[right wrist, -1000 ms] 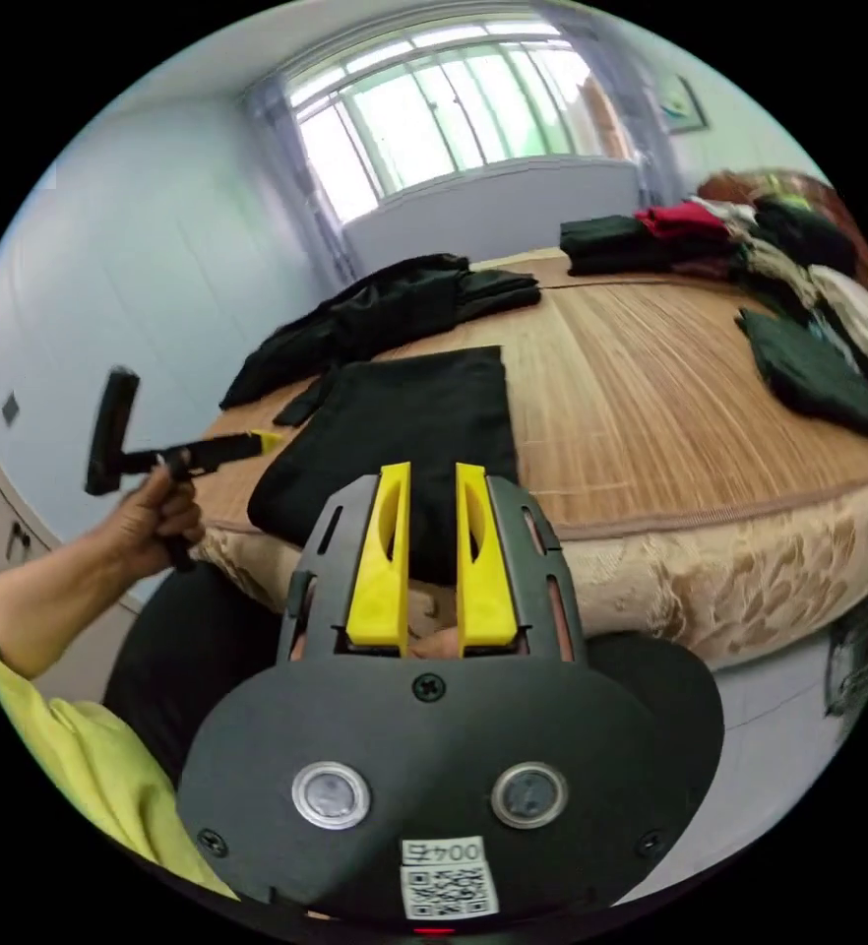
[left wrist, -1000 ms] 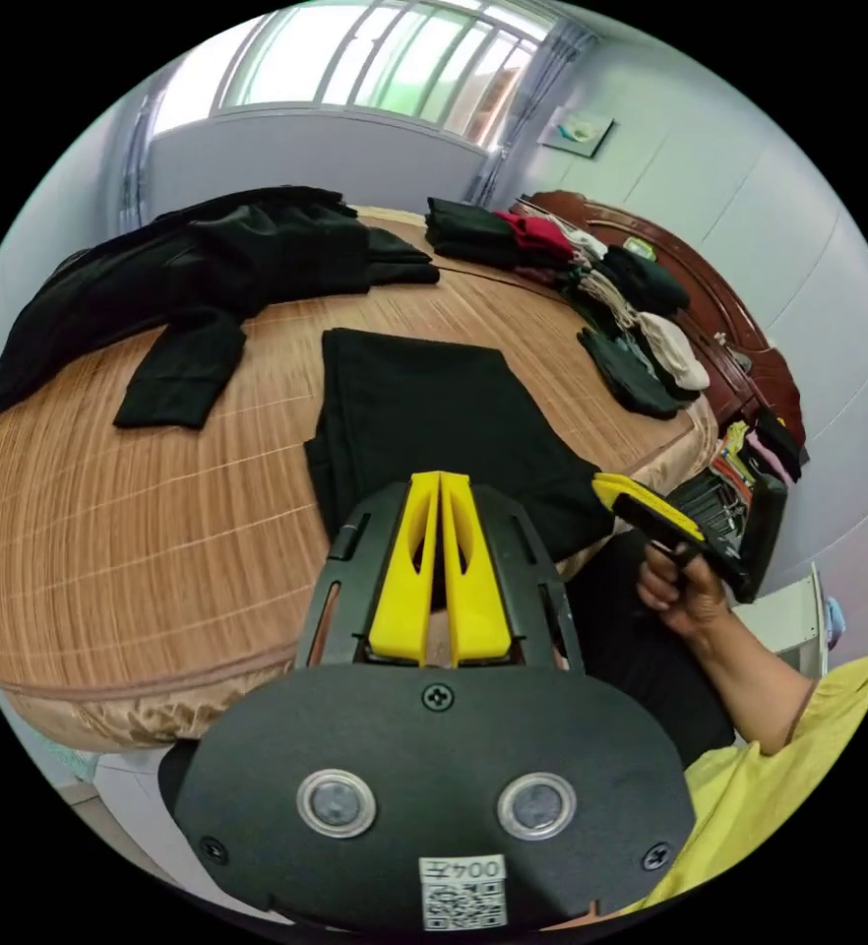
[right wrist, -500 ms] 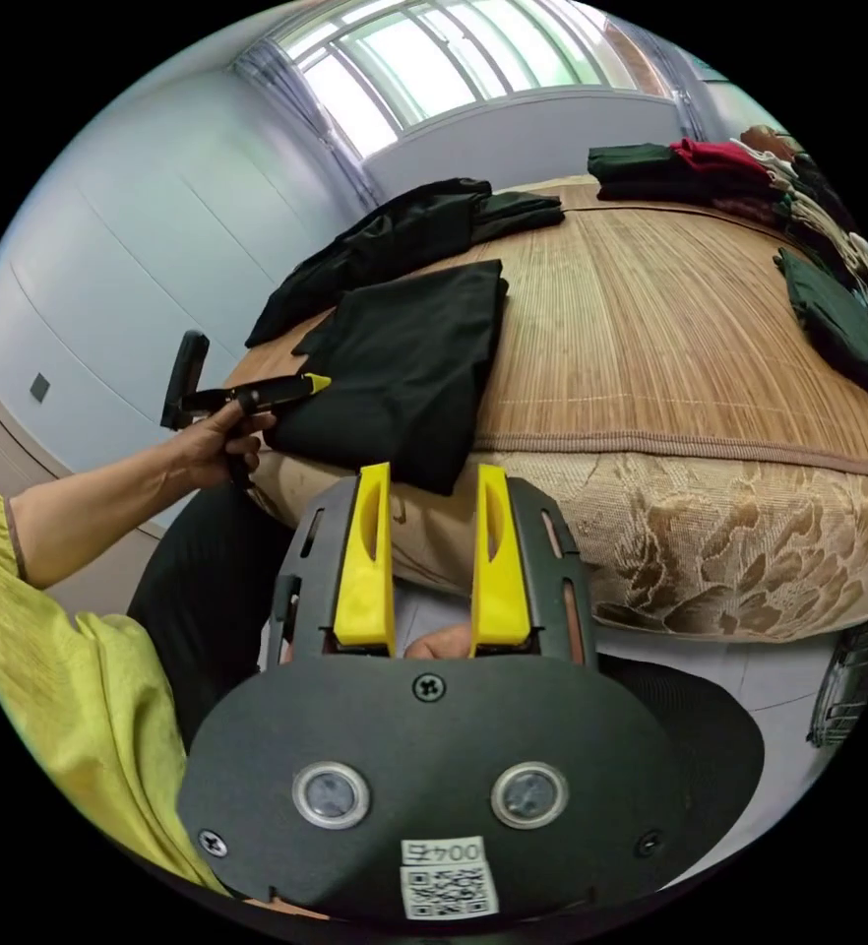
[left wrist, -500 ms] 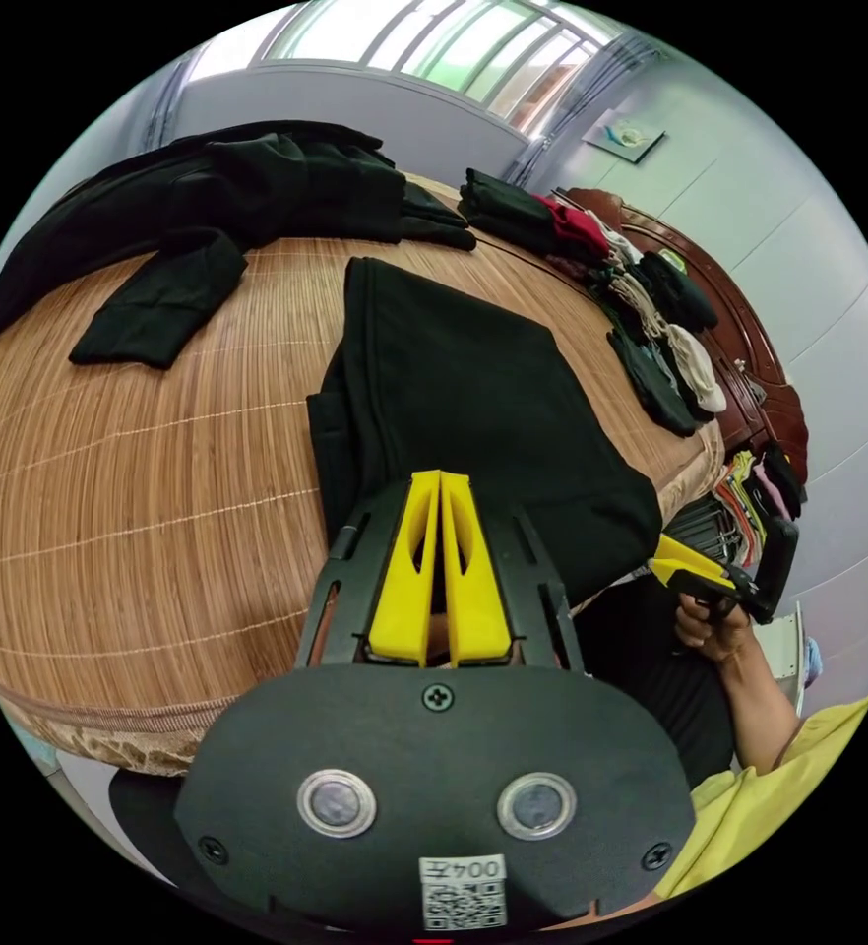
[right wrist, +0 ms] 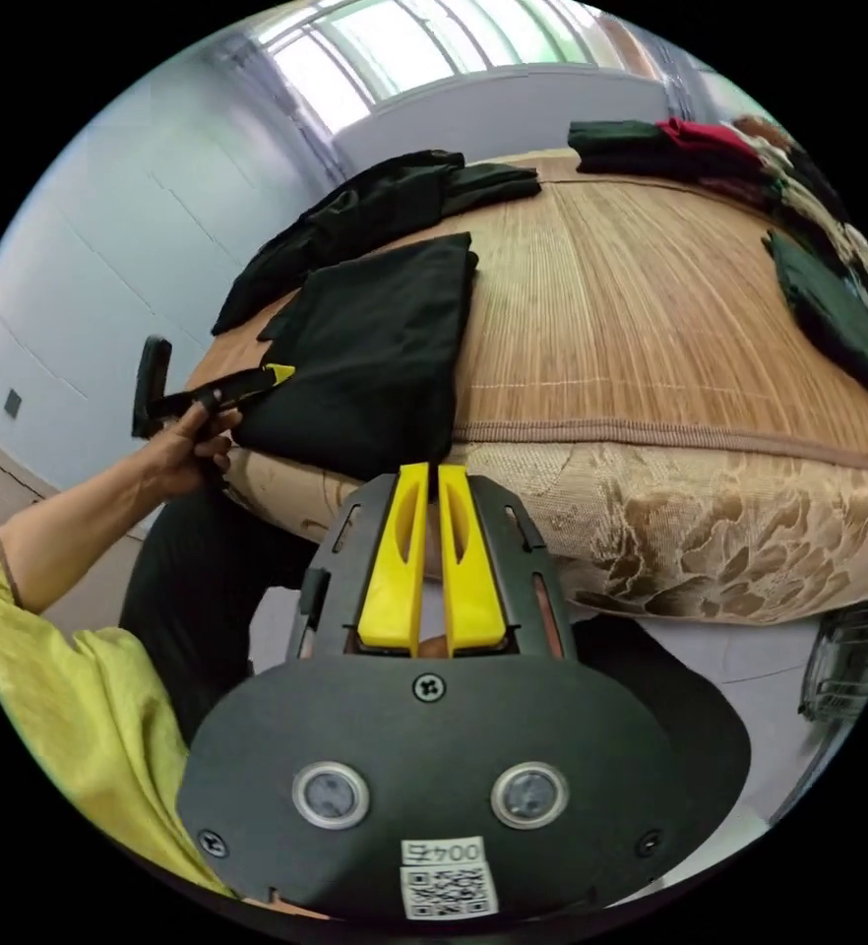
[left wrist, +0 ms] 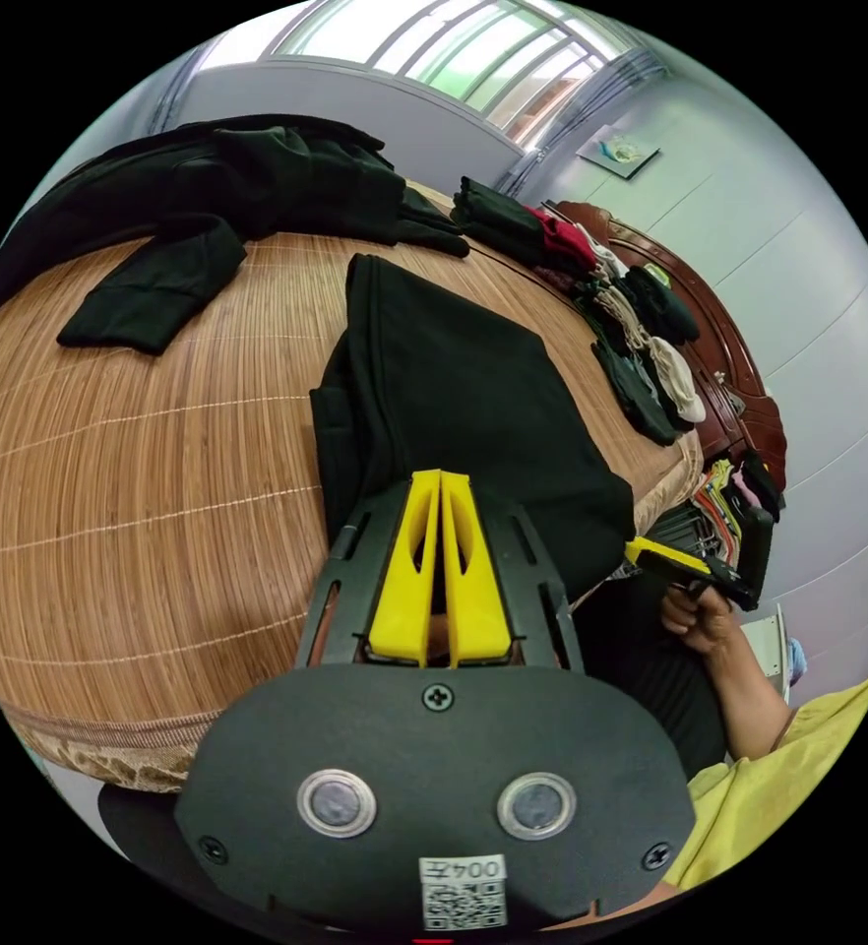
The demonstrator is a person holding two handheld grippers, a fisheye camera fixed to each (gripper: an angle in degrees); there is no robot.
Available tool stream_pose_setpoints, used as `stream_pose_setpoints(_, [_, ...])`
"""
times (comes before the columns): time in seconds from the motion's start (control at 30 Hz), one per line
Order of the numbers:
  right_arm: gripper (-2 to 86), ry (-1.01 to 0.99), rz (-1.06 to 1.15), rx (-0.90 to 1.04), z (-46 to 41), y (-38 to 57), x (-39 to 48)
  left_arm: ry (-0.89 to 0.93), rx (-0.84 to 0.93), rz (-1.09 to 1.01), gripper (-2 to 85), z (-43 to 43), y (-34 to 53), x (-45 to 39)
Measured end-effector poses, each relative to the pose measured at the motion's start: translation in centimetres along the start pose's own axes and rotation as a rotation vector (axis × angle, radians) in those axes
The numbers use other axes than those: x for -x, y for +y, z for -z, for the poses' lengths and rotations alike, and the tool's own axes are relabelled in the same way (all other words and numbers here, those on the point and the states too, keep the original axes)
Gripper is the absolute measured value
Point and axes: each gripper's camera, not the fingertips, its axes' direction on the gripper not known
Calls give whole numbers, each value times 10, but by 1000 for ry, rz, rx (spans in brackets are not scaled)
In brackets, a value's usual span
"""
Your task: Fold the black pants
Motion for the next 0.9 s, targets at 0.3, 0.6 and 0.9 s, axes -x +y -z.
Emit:
stream_pose_setpoints(0.3, [107,-159,-168,-247,-15,-1,-16,-18,-35,-36,0,-1,9,-3])
stream_pose_setpoints(0.6, [3,96,-7,183,-174,-111,45,-9,-48,-52,0,-3,12,-5])
stream_pose_setpoints(0.9, [-7,208,284,809,-336,-201,64,-21,-72,-60,1,-6,12,-14])
